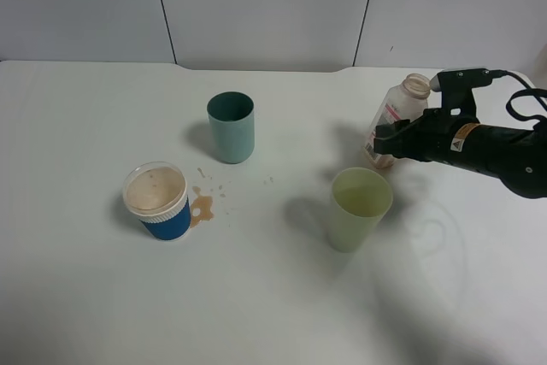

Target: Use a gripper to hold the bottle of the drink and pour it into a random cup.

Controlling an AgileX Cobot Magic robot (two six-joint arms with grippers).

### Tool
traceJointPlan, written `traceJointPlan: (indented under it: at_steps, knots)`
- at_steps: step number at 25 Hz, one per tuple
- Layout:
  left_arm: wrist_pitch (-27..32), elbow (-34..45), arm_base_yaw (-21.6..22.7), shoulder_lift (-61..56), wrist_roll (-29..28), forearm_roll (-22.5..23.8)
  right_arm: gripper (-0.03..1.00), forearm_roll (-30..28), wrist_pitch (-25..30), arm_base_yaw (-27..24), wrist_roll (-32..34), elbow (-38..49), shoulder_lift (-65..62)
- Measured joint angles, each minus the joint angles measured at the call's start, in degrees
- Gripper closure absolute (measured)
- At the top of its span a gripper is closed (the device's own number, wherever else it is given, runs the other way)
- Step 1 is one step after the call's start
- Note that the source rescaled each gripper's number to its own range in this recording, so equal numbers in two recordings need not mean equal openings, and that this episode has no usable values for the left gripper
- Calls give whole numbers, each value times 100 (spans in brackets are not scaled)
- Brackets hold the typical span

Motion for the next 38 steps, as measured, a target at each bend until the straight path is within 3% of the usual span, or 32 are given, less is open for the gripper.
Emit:
traceJointPlan:
  at_steps: [16, 18, 20, 22, 24, 28, 38]
  knots:
    - [0, 0, 0, 0, 0, 0, 97, 184, 111, 0, -260, -5, 11]
    - [0, 0, 0, 0, 0, 0, 84, 257, 111, 0, -288, -5, 11]
    - [0, 0, 0, 0, 0, 0, 57, 389, 170, 0, -304, 0, 25]
    - [0, 0, 0, 0, 0, 0, 23, 500, 22, -6, -374, 0, 26]
    - [0, 0, 0, 0, 0, 0, 7, 543, -212, -6, -456, 0, 26]
    - [0, 0, 0, 0, 0, 0, -2, 565, -359, -6, -559, 0, 26]
    - [0, 0, 0, 0, 0, 0, -3, 590, -176, -6, -559, 6, -395]
